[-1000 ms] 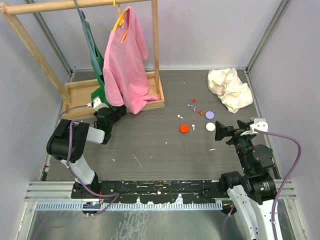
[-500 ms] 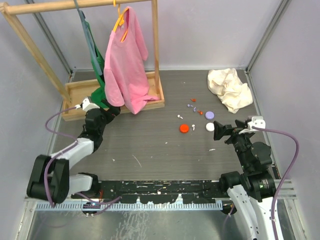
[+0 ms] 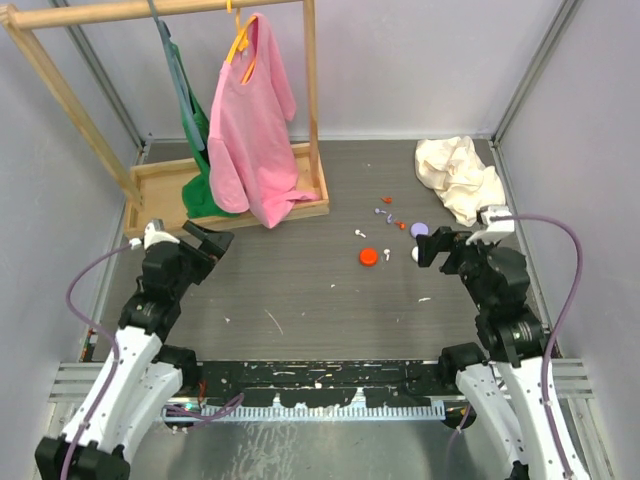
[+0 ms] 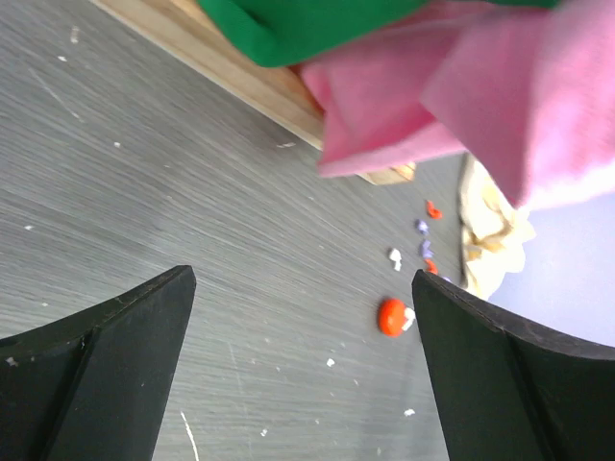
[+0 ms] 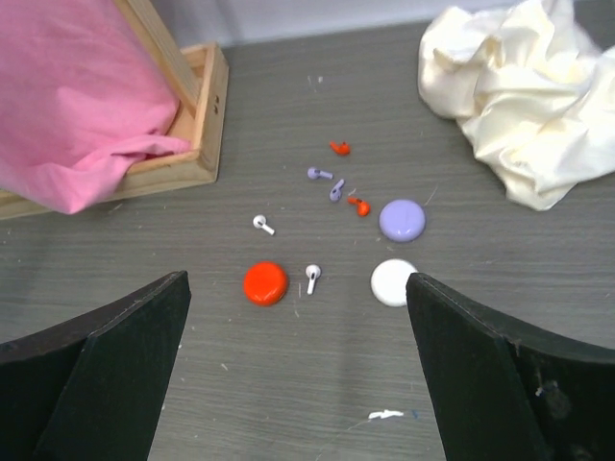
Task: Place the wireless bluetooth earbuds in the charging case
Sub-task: Move the distractor to the corner of the board, then move the charging case to the center of the board.
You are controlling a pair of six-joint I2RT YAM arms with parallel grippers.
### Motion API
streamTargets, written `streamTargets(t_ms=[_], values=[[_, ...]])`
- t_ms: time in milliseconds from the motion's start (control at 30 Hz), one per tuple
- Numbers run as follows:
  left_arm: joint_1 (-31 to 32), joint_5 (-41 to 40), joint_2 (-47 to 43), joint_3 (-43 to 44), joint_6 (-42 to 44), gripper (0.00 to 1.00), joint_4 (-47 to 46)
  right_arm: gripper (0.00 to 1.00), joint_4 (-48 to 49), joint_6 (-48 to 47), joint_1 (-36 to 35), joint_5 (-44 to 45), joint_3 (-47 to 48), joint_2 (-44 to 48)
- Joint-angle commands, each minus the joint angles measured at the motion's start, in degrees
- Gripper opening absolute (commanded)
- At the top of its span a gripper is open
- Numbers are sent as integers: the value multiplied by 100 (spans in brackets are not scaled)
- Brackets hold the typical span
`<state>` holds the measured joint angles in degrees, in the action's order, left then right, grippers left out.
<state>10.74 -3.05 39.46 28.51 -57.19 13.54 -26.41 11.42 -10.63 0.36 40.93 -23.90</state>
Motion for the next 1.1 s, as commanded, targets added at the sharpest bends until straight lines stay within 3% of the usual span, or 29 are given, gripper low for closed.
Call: streamTargets(t_ms=[0,133,233,433,600,1067], values=[[87,557,-893,-84,-6,98,406,100,-249,518,26,-176,378,-889],[181,1162,-1714,-500,822,98,-177,100,-302,1048,27,-373,434,-1930],[211,1184,-2171,-675,925,98,-167,100,-312,1411,27,-501,600,-2679],[346,1351,-2203,-708,1177,98,209,100,469,1396,39,-879,265,-3293],[400,1607,-2389,-1224,1075,98,-210,100,909,1131,8,-1535,169,-3891],[614,1907,-2120,-1544,1407,98,-799,100,1156,334,-1566,167,854,-5665]])
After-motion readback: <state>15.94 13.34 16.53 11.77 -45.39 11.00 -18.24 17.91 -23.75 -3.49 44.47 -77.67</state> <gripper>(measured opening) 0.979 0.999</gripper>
